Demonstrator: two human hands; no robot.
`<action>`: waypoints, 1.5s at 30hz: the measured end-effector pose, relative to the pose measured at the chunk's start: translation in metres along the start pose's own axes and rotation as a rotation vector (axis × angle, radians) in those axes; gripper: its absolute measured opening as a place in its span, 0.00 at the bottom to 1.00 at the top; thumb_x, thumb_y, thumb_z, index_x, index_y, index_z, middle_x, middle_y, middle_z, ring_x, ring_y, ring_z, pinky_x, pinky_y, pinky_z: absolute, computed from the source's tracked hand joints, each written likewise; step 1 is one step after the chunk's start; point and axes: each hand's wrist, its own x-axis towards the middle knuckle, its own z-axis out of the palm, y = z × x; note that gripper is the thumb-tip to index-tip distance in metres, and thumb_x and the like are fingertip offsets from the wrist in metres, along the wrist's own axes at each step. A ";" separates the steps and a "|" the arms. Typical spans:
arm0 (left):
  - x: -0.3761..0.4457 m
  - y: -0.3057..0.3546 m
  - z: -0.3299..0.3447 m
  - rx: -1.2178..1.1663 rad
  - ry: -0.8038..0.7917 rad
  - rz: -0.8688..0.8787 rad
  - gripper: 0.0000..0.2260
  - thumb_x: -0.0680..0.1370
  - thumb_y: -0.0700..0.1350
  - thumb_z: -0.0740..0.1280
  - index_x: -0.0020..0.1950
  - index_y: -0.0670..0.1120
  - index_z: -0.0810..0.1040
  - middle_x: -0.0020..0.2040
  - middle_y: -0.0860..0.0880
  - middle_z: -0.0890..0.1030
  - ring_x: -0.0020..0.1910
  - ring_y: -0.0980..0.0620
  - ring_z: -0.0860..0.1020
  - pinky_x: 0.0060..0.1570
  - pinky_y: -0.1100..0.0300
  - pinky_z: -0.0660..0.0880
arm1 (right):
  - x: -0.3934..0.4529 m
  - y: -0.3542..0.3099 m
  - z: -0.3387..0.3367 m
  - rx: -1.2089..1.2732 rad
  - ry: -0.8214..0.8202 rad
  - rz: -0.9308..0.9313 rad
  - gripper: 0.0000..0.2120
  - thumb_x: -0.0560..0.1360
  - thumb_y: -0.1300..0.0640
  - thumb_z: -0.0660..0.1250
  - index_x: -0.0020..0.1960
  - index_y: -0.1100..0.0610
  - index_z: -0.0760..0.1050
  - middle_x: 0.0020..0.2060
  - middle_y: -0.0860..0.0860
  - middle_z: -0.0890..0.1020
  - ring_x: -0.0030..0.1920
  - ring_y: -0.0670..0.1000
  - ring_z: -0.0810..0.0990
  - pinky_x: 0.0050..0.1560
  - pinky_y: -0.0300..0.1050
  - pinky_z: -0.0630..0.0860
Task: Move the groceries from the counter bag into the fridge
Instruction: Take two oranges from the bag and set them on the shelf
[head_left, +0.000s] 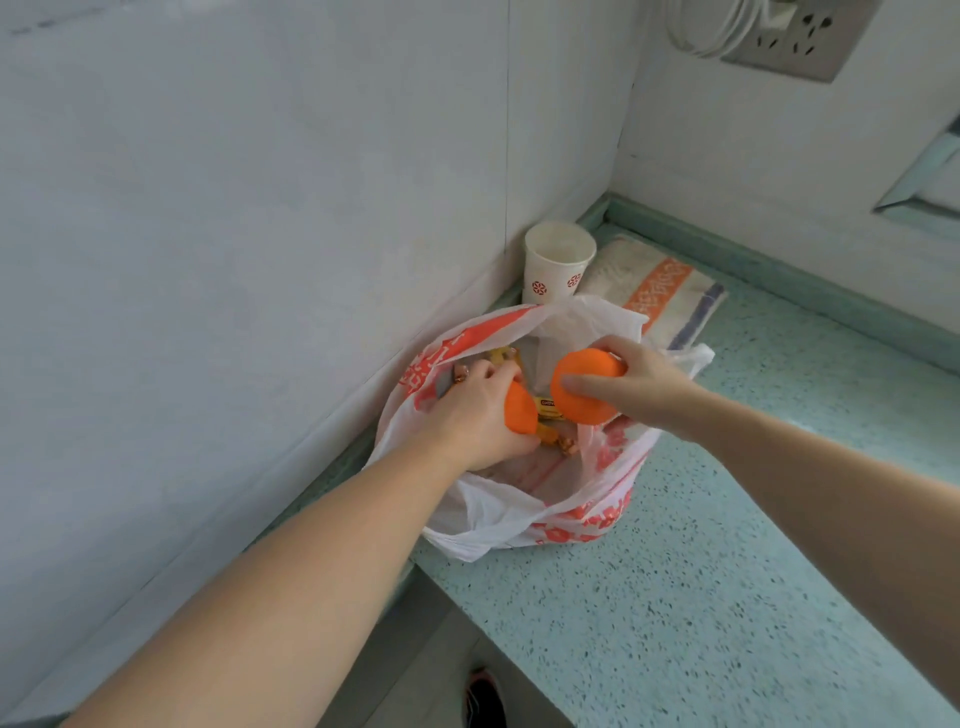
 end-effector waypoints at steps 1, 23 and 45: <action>-0.001 0.002 -0.002 -0.011 0.010 0.000 0.35 0.64 0.63 0.72 0.68 0.57 0.64 0.69 0.49 0.65 0.64 0.44 0.70 0.57 0.46 0.73 | -0.002 -0.002 -0.002 0.058 -0.006 0.033 0.25 0.69 0.46 0.75 0.61 0.49 0.69 0.51 0.51 0.73 0.47 0.54 0.80 0.35 0.47 0.83; -0.061 0.157 -0.107 -0.164 0.272 0.211 0.30 0.62 0.64 0.74 0.61 0.58 0.73 0.60 0.50 0.75 0.56 0.47 0.75 0.57 0.50 0.75 | -0.149 -0.025 -0.120 0.369 0.360 -0.069 0.18 0.70 0.41 0.72 0.55 0.49 0.77 0.49 0.52 0.79 0.43 0.52 0.80 0.41 0.48 0.79; -0.106 0.206 -0.075 0.028 0.128 0.776 0.27 0.68 0.65 0.71 0.63 0.58 0.71 0.60 0.53 0.73 0.54 0.49 0.76 0.51 0.55 0.75 | -0.303 0.014 -0.095 -0.749 0.832 -0.009 0.19 0.71 0.34 0.64 0.54 0.46 0.72 0.48 0.46 0.74 0.45 0.52 0.73 0.42 0.45 0.70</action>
